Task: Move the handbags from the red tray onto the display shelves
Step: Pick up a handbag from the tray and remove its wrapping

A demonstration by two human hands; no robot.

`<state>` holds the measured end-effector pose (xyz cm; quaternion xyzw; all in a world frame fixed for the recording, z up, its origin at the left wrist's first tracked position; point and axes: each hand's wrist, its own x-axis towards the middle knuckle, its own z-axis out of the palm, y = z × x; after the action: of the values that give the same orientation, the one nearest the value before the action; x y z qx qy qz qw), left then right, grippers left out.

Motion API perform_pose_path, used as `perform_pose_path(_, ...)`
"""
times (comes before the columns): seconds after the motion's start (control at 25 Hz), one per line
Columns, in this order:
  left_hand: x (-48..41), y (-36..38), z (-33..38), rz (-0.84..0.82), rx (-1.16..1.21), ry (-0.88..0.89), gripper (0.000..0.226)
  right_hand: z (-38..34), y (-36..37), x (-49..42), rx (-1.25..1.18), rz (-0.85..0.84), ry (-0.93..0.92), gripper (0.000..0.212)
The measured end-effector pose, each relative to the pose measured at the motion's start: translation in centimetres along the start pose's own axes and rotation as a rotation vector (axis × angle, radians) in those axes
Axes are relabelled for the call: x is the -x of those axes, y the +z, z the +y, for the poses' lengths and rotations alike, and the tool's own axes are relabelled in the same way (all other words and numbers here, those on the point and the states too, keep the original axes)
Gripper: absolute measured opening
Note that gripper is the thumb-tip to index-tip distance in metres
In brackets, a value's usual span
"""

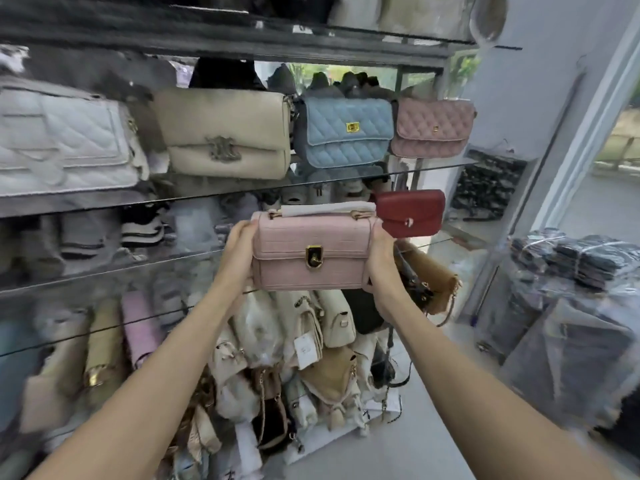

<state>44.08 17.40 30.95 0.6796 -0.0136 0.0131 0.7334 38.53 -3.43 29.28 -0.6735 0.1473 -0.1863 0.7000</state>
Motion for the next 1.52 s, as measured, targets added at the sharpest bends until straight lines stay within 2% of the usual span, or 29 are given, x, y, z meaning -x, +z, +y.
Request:
perform_pose_path(0.08,-0.5,-3.3,-0.1,0.061,-0.009,-0.010,0.018,0.4,3.4,-0.5,0.003,-0.074,0.006,0.109)
perform_pose_path(0.2,-1.2,-7.3,-0.2,0.149,-0.012,-0.037,0.036,1.1,7.8,-1.3,0.004,-0.182,0.060,0.089)
perform_pose_path(0.4,-3.1,-10.4,0.3,0.238,0.006,-0.045,0.028,3.2,13.3,-4.7,0.010,-0.269,0.075,0.091)
perform_pose_path(0.8,-6.8,-12.4,-0.3,0.327,0.092,-0.065,0.020,4.6,18.8,-10.4,0.040,-0.404,0.148,0.111)
perform_pose_path(0.88,-7.5,-12.2,-0.7,0.326,0.086,-0.064,0.022,4.1,19.0,-10.6,0.037,-0.398,0.170,0.120)
perform_pose_path(1.04,-8.6,-12.2,-1.9,0.323,0.072,-0.089,0.029,4.4,18.5,-10.2,0.040,-0.433,0.226,0.125)
perform_pose_path(1.2,-9.0,-12.5,-3.3,0.306,0.068,-0.098,0.036,5.1,18.5,-10.5,0.083,-0.479,0.193,0.132)
perform_pose_path(1.44,-8.9,-13.9,-3.8,0.253,-0.113,-0.120,0.048,4.8,18.1,-9.1,0.149,-0.430,0.130,0.105)
perform_pose_path(1.52,-8.4,-13.7,-3.5,0.277,-0.185,-0.114,0.050,4.3,17.3,-8.0,0.152,-0.364,0.078,0.081)
